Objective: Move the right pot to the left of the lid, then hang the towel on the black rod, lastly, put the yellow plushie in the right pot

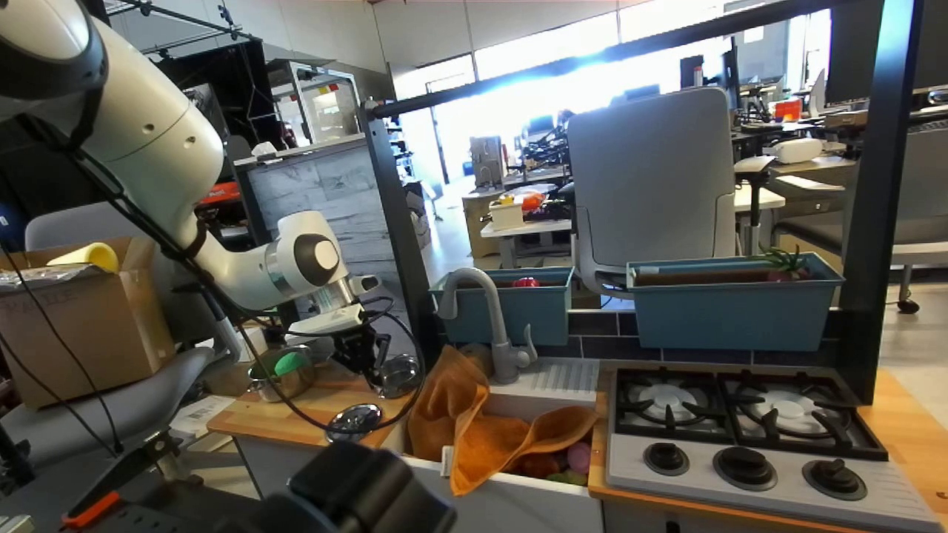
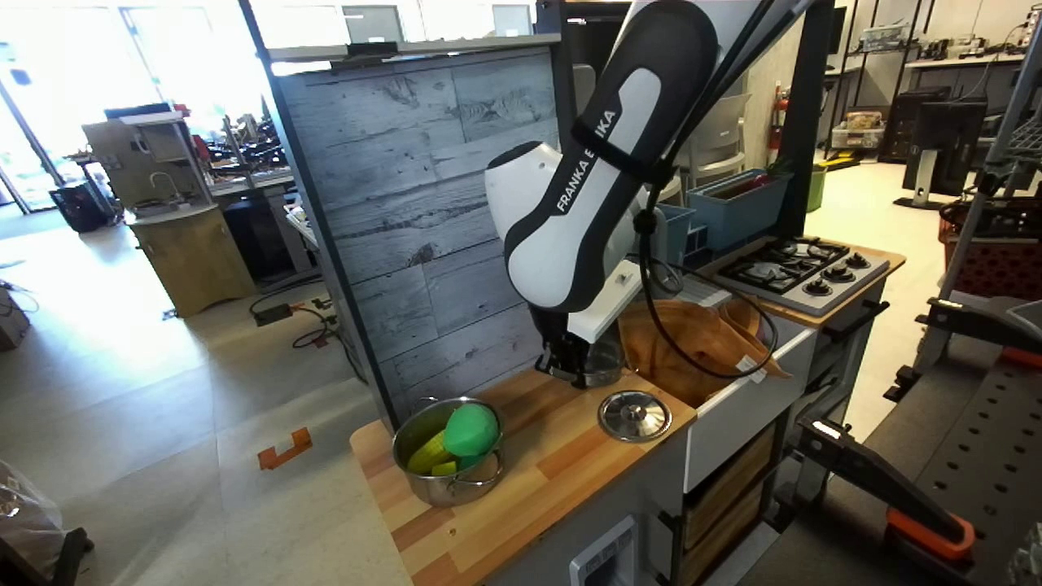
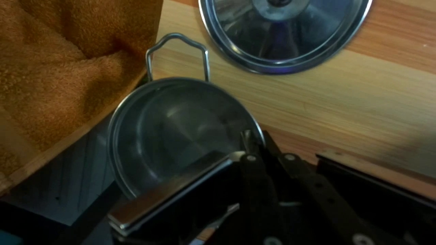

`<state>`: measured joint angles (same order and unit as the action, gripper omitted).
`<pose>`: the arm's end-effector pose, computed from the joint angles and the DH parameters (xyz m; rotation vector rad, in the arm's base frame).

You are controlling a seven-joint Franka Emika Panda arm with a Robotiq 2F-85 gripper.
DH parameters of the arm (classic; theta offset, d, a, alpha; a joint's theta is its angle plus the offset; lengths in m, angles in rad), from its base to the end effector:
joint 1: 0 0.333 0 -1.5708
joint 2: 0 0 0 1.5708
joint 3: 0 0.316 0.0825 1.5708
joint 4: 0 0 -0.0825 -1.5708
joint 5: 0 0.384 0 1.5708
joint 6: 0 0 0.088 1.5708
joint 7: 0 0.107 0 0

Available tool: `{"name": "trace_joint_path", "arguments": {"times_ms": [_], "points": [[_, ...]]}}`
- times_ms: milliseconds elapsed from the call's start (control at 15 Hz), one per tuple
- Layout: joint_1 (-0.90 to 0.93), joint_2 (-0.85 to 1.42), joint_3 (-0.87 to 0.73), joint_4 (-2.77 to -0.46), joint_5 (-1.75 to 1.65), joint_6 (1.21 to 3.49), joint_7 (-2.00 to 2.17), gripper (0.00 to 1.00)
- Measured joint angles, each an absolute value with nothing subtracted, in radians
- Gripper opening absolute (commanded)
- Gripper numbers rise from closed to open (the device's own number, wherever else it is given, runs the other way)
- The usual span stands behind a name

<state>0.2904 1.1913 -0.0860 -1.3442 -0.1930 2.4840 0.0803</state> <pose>0.6770 0.1519 -0.0047 2.9006 0.4866 -0.0336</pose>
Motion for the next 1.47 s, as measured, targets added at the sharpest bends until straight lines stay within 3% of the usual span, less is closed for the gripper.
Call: {"name": "trace_joint_path", "arguments": {"times_ms": [800, 1467], "points": [[0.374, 1.193, -0.176, -1.344, -0.349, 2.354, 0.12, 0.02], [0.367, 1.189, -0.162, -1.319, -0.374, 2.234, 0.069, 0.02]]}}
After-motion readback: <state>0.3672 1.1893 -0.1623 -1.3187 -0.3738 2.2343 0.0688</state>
